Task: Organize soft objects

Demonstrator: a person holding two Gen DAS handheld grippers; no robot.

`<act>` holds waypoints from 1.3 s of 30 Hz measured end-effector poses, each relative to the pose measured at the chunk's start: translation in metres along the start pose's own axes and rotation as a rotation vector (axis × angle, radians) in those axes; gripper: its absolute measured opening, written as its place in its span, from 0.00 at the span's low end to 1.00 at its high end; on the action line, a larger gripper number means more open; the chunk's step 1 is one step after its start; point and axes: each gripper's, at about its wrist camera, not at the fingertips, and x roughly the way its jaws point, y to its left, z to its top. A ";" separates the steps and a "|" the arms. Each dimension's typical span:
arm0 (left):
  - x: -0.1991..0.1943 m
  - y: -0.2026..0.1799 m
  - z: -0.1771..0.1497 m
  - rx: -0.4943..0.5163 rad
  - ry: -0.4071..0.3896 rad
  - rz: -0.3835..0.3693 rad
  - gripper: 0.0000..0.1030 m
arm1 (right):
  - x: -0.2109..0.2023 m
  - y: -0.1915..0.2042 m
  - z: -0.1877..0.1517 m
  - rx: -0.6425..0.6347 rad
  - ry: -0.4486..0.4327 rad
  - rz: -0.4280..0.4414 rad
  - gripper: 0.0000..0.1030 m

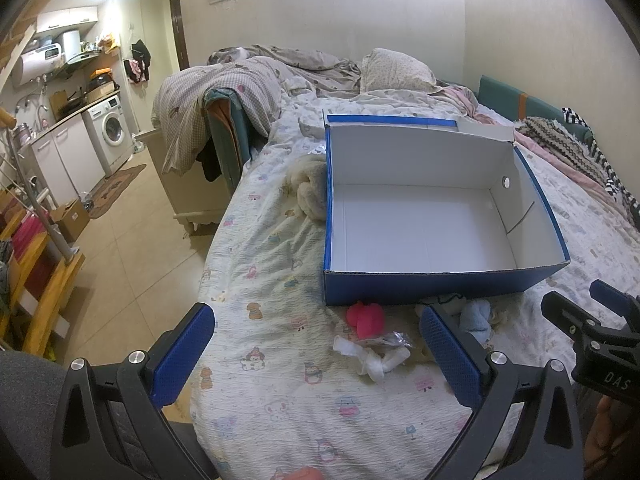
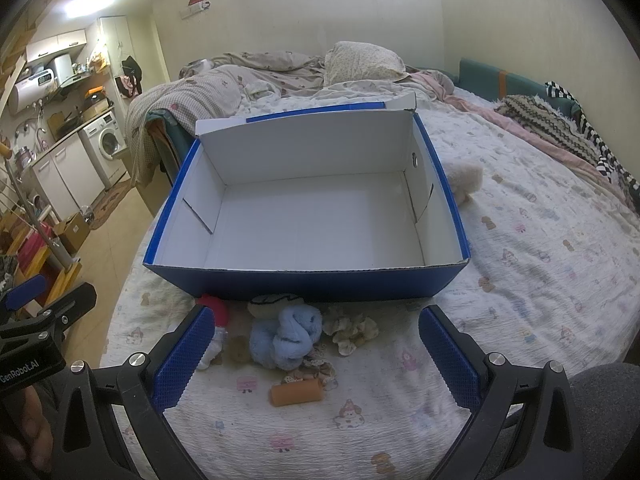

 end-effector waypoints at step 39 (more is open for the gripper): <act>0.005 0.002 -0.005 -0.001 0.013 0.002 1.00 | 0.000 0.001 0.000 -0.001 0.001 -0.001 1.00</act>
